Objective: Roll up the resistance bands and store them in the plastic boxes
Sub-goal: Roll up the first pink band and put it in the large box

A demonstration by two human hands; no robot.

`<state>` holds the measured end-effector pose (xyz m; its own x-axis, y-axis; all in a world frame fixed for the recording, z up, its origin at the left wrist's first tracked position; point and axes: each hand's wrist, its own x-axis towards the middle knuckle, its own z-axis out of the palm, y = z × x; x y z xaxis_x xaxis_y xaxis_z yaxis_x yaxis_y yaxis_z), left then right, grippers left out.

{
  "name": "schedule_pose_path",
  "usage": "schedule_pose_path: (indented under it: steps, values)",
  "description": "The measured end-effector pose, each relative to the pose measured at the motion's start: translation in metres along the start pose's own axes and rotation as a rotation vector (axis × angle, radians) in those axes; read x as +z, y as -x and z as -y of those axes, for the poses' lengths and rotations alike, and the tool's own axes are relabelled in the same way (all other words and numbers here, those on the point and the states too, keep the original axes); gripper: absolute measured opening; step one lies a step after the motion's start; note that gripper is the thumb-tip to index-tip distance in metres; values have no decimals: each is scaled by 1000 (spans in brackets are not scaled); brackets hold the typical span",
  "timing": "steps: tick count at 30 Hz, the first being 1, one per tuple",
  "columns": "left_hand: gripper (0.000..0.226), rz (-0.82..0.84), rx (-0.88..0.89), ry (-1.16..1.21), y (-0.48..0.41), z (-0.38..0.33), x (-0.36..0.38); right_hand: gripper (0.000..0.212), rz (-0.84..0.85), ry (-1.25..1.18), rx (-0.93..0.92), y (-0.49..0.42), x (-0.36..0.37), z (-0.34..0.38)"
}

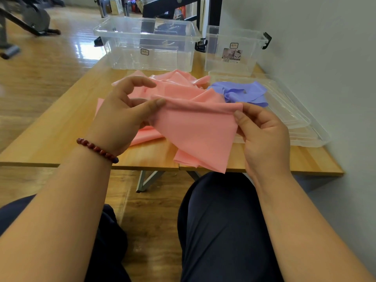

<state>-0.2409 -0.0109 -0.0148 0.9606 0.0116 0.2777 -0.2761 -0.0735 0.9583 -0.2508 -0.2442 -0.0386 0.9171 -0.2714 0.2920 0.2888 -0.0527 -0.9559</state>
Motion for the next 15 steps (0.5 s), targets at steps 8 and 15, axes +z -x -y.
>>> schedule_pose_path:
  steps: [8,15]
  values:
    - [25,5,-16,-23,0,1,0,15,-41,-14,-16,0,-2,-1]
    - [34,39,-41,-14,1,-1,2,12,-3,-85,20,1,-3,-1]
